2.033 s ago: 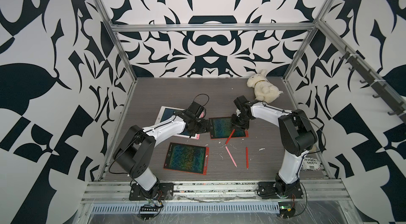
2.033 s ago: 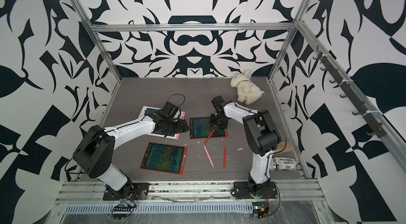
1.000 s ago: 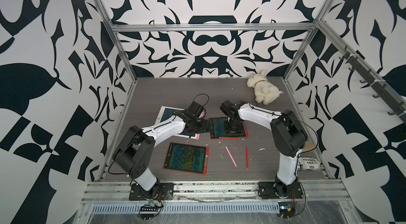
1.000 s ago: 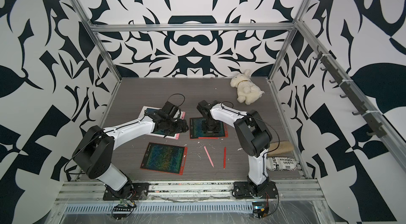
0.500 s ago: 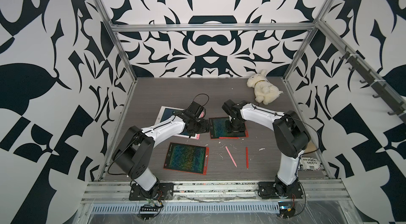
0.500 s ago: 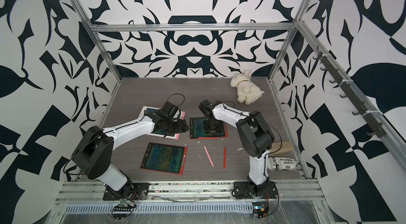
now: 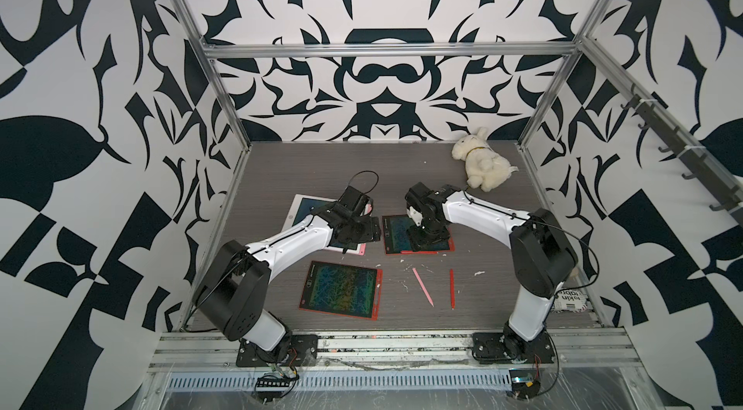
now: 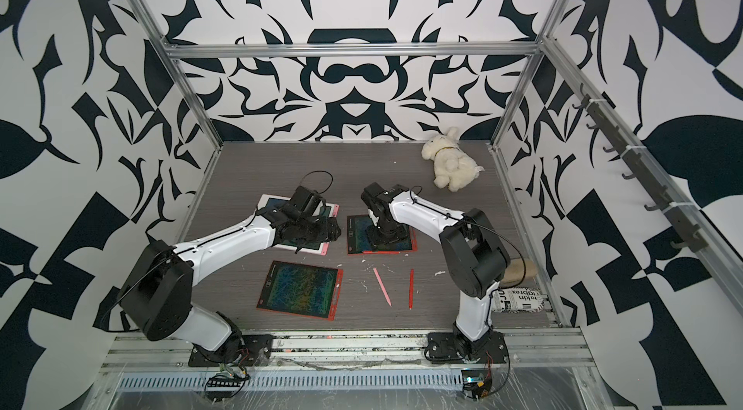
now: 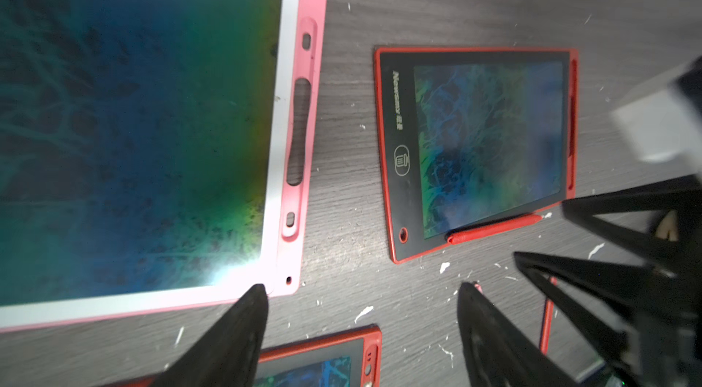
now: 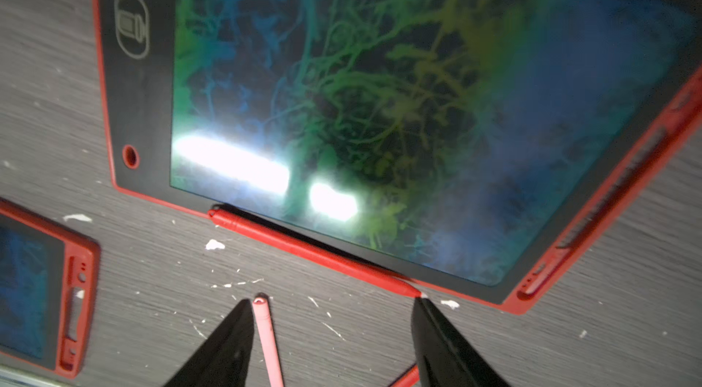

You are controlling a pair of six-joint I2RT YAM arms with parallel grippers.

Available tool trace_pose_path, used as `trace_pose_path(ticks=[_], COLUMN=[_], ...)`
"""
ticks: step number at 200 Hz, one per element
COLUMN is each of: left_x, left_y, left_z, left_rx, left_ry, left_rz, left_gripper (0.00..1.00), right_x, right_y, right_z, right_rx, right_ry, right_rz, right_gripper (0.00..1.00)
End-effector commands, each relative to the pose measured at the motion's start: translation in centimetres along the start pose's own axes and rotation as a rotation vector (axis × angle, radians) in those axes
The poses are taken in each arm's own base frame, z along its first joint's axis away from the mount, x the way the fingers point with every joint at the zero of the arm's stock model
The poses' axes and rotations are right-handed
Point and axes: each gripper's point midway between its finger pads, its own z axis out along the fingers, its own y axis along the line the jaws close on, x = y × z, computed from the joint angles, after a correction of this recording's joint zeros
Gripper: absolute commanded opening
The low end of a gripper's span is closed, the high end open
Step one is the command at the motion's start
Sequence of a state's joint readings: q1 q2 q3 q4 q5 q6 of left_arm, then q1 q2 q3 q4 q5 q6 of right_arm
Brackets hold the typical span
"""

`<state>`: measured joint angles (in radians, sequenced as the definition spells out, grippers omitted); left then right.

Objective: Place the stylus back onto the writing tablet
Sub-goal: Pick up the stylus from the center of the board.

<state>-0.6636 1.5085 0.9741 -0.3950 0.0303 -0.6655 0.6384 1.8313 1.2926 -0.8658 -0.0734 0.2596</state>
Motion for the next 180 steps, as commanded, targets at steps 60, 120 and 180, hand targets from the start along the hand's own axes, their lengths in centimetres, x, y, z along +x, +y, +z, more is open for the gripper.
trace_pose_path(ticks=[60,120,180], left_x=[-0.9,-0.2,0.0], left_y=[1.1,0.9,1.0], left_z=[-2.9,-2.1,-2.2], left_rx=[-0.013,-0.002,-0.001], left_ry=[-0.149,-0.104,-0.097], left_rz=[-0.025,-0.032,-0.021], left_gripper=[0.84,0.84,0.84], right_x=[-0.1,-1.1,-1.5], right_y=[0.5,-0.1,-0.9], right_z=[1.2,2.6,3.1], right_rx=[0.042,0.089,0.122], right_ry=[0.031,0.045,0.048], right_rz=[-0.114,-0.101,-0.077], right_gripper=[0.68,0.58,0.44])
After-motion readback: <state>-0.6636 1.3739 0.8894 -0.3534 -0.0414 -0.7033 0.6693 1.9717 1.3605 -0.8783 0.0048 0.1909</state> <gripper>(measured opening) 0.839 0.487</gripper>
